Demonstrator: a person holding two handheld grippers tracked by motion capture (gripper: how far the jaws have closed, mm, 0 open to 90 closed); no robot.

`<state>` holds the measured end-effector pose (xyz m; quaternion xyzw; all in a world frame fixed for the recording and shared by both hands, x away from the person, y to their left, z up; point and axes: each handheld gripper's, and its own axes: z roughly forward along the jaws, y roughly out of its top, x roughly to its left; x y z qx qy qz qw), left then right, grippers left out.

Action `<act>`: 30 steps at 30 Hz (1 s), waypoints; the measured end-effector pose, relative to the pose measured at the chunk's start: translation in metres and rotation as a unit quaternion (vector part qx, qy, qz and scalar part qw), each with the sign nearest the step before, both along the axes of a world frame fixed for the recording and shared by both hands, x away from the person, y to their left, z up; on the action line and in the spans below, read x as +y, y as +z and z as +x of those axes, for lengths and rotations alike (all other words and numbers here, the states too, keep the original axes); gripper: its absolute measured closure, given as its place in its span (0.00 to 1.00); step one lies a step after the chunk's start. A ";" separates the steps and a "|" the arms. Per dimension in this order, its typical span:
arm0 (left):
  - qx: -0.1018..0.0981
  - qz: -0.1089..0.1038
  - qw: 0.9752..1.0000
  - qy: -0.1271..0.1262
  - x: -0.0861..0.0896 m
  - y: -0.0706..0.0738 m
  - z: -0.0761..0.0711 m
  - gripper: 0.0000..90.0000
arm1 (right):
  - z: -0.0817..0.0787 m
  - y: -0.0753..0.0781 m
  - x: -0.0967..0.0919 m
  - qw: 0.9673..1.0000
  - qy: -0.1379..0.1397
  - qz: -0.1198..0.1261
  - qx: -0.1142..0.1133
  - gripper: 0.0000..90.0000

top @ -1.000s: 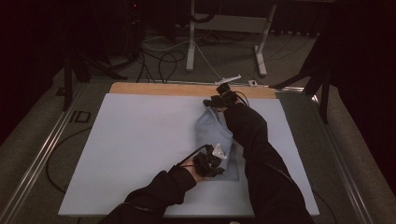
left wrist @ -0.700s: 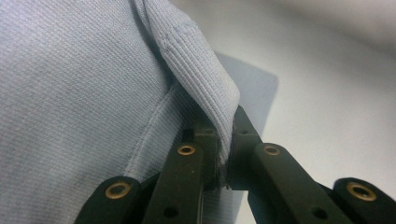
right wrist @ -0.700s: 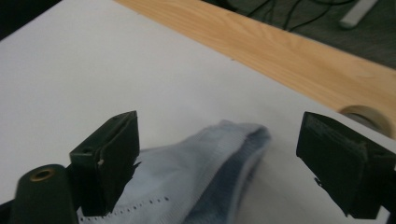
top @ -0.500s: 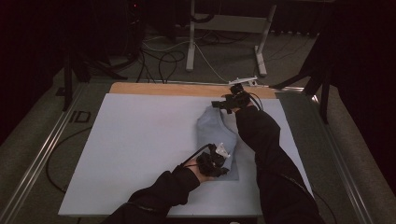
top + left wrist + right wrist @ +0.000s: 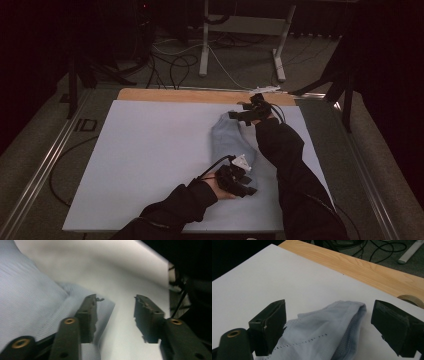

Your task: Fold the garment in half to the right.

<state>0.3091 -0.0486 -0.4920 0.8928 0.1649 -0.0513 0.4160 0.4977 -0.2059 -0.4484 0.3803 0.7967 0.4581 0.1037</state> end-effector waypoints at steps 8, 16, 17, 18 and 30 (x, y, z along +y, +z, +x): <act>-0.021 -0.026 0.999 0.004 0.026 0.009 -0.002 0.42 | -0.003 -0.002 -0.004 1.000 -0.003 0.000 0.000 0.14; -0.032 -0.042 0.999 -0.006 0.048 0.014 0.002 0.22 | -0.006 -0.002 -0.001 1.000 0.004 -0.005 -0.006 0.14; -0.032 -0.042 0.999 -0.006 0.048 0.014 0.002 0.20 | -0.006 -0.002 -0.001 1.000 0.005 -0.005 -0.006 0.15; -0.036 -0.043 0.998 -0.005 0.053 0.015 0.002 0.18 | -0.007 -0.001 0.000 1.000 0.005 -0.004 -0.005 0.15; -0.055 -0.037 0.997 0.038 0.100 0.022 0.006 0.01 | -0.012 -0.002 0.001 1.000 0.018 -0.009 -0.017 0.15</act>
